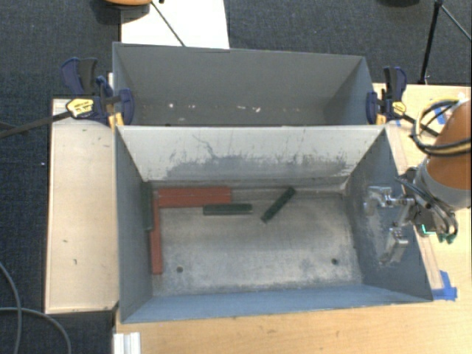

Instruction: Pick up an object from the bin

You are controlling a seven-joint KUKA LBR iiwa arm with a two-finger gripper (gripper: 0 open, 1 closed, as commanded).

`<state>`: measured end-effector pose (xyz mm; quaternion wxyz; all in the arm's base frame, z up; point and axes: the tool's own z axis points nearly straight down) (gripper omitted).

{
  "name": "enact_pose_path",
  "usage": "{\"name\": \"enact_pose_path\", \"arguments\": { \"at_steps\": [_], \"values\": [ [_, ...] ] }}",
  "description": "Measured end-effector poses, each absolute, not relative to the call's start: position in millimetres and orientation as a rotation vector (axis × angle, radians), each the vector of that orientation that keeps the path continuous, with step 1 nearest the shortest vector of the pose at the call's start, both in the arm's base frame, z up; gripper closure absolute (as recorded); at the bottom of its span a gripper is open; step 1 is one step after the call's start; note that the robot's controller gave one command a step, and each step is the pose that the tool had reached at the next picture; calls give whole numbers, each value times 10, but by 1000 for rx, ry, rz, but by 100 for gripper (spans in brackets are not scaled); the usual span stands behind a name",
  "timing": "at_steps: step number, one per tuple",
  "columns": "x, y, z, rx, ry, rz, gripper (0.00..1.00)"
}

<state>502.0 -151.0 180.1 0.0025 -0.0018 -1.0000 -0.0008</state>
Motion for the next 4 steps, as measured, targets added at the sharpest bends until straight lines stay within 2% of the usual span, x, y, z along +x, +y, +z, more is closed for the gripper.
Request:
{"name": "enact_pose_path", "arguments": {
  "at_steps": [2,3,4],
  "values": [
    [5059,-1477,1817,-7,-3146,3,0],
    [5024,-971,1497,384,-3120,-1,0],
    [5200,-760,1333,573,-3094,1,0]
  ]
}}
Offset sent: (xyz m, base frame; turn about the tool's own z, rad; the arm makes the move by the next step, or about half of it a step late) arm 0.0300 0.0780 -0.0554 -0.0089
